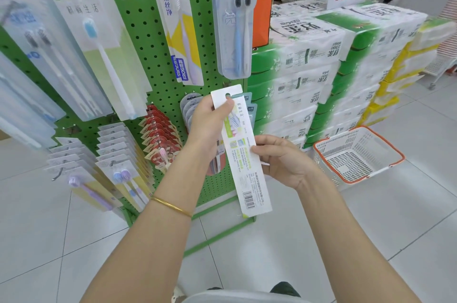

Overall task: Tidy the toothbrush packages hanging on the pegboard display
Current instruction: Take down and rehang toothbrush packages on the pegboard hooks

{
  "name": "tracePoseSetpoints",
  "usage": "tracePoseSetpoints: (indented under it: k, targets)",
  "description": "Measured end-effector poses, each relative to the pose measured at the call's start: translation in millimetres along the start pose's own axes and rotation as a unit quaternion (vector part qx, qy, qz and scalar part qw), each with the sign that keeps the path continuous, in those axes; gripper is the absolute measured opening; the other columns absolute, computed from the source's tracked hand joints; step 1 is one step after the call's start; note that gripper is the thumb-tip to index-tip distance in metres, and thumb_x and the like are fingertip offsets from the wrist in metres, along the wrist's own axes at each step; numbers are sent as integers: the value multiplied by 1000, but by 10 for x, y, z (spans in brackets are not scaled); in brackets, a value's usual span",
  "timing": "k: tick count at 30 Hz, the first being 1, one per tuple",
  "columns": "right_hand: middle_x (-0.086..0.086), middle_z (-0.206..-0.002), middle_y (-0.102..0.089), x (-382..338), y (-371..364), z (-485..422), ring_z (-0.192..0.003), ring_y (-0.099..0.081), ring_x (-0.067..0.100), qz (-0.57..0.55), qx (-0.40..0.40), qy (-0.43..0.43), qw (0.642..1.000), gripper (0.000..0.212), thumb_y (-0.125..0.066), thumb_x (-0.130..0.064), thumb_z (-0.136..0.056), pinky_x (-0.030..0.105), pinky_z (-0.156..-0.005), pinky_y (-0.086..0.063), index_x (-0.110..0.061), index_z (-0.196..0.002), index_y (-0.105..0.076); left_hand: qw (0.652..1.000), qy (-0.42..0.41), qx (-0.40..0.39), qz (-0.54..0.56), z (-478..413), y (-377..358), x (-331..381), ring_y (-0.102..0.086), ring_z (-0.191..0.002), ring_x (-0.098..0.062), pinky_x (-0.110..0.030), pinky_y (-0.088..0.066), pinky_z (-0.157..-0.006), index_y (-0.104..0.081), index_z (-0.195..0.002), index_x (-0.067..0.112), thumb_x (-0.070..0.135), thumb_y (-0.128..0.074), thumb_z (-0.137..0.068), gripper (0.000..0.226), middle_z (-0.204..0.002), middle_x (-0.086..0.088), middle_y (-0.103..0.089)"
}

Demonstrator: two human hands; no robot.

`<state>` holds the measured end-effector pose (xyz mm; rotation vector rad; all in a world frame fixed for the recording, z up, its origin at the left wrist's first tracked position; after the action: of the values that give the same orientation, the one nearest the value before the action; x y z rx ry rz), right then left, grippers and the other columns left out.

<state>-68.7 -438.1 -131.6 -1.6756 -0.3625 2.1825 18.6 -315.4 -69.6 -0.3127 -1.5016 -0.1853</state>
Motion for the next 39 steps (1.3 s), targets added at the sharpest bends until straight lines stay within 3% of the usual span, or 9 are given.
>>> tracePoseSetpoints:
  k: [5, 9, 12, 15, 21, 23, 28, 34, 39]
  targets:
    - [4, -93, -71, 95, -82, -24, -82, -66, 16, 14, -51, -6, 999, 30, -73, -24, -75, 29, -70, -55, -10, -99, -63, 991, 57, -3, 120, 105, 17, 60, -65, -58, -13, -24, -53, -49, -56, -97, 10, 12, -48, -99, 9, -73, -4, -65]
    - [9, -99, -71, 153, -286, -11, -85, -68, 19, 22, -114, -15, 993, 74, -86, -44, -59, 28, -72, -54, -4, -114, -57, 986, 66, -10, 151, 173, 63, 135, -57, -55, -14, -21, -49, -49, -51, -84, 12, 16, -44, -99, 16, -70, -4, -54]
    - [23, -121, -62, 165, -442, 3, -112, -60, 36, 47, -158, -11, 986, 87, -81, -45, -68, 41, -91, -49, 7, -129, -47, 983, 75, -26, 165, 259, 125, 229, -53, -49, -12, -20, -45, -49, -51, -85, 12, 20, -41, -98, 18, -67, -4, -50]
    - [23, -117, -63, 90, -631, -21, -106, -62, 37, 62, -181, 5, 982, 85, -85, -42, -63, 54, -98, -46, 5, -126, -51, 986, 45, -10, 158, 268, 261, 343, -52, -68, -15, -26, -44, -63, -54, -96, 10, 20, -43, -97, 14, -61, 1, -55]
    - [11, -106, -66, -259, -1135, -196, -101, -64, 28, 253, -50, 128, 958, 62, -79, -48, -62, 47, -88, -52, -15, -111, -60, 995, -37, 44, 82, 294, 618, 761, -56, -71, -12, -23, -47, -58, -66, -90, 18, 23, -47, -97, 21, -81, 1, -64]
    - [2, -103, -66, -392, -1347, -206, -98, -64, 19, 305, -9, 167, 938, 49, -80, -41, -68, 29, -78, -51, -20, -106, -58, 994, -69, 69, 57, 317, 777, 925, -56, -76, -15, -30, -46, -70, -66, -81, 23, 25, -48, -96, 24, -79, 2, -62]
    - [-14, -95, -55, -692, -1891, -209, -85, -55, 2, 375, 105, 262, 883, 46, -77, -41, -73, 15, -68, -43, -21, -105, -50, 984, -122, 129, 19, 365, 1148, 1307, -58, -113, -20, -49, -42, -104, -60, -110, 21, 50, -46, -84, 41, -118, -4, -63]
    - [-15, -82, -46, -763, -2284, -398, -75, -50, 11, 427, 184, 323, 824, 51, -74, -50, -71, 32, -68, -44, -17, -98, -45, 965, -206, 154, -45, 351, 1427, 1497, -58, -94, -14, -43, -48, -94, -56, -96, 24, 37, -49, -94, 15, -108, -10, -62]
    - [-11, -83, -44, -674, -2430, -470, -76, -49, 16, 439, 227, 342, 799, 51, -70, -53, -72, 33, -63, -37, -19, -93, -39, 956, -244, 145, -67, 303, 1598, 1506, -57, -80, 3, -13, -45, -74, -55, -102, 17, 14, -50, -97, 8, -93, 6, -60]
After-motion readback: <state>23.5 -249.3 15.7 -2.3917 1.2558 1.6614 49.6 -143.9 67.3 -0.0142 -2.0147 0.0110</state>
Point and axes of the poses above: each hand's wrist, its own z-axis away from the middle knuckle, its own y-axis out of the back of the hand, x = y × z, the point moved 4 cm from there along -z, towards the middle knuckle
